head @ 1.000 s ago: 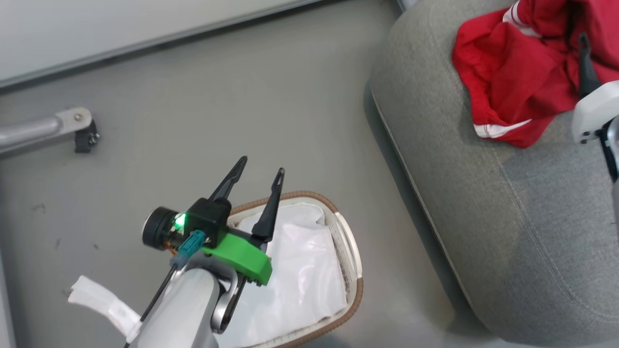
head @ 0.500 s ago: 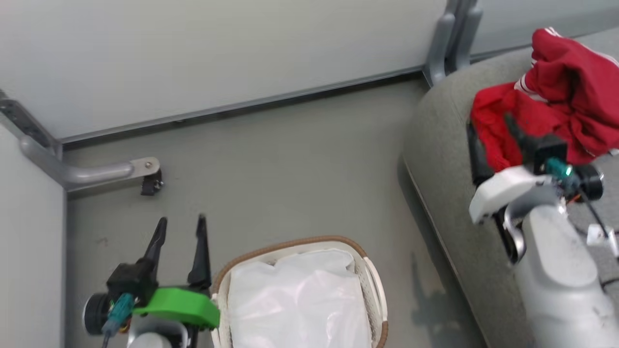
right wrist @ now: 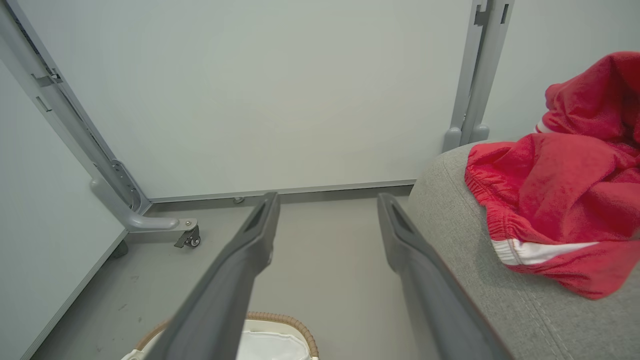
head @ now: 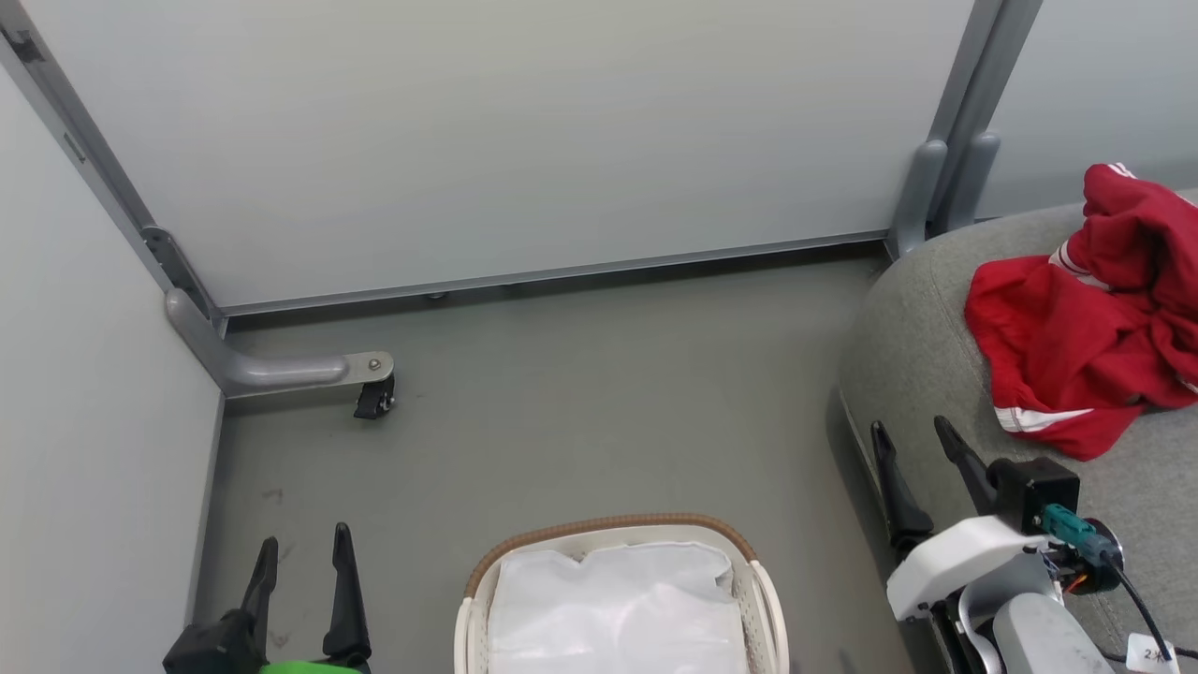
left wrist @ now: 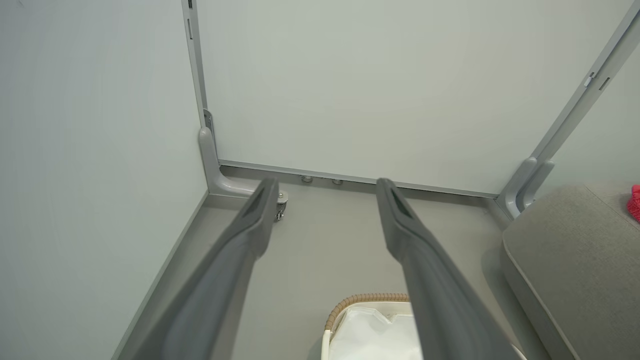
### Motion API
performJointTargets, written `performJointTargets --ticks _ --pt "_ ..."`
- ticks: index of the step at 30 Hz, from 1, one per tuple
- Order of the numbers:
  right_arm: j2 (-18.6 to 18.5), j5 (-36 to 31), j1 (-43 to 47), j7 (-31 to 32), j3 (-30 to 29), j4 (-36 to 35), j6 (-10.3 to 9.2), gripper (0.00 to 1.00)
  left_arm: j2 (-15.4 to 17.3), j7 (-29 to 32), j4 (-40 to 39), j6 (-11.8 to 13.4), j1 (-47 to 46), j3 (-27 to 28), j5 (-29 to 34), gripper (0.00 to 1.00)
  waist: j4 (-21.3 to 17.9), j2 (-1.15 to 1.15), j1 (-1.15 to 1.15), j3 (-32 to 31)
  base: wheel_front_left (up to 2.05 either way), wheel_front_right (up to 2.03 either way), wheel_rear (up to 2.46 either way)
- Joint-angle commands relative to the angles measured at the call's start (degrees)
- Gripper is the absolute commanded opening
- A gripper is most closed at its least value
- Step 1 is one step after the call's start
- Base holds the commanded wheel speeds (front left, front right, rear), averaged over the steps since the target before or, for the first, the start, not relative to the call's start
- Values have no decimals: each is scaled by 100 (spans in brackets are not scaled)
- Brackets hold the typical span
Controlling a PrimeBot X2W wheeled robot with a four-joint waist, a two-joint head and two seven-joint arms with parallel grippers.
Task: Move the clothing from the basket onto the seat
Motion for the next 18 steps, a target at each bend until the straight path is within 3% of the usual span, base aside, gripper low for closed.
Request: performJointTargets --ticks 1,18 --pt "-22 52 162 -12 -1 -65 -6 100 -1 0 -19 -27 121 48 -38 100 111 0 1 -112 0 0 0" --pt "-22 -76 541 -12 143 -182 -6 100 -43 0 126 -109 202 67 9 100 96 0 1 -222 0 0 0"
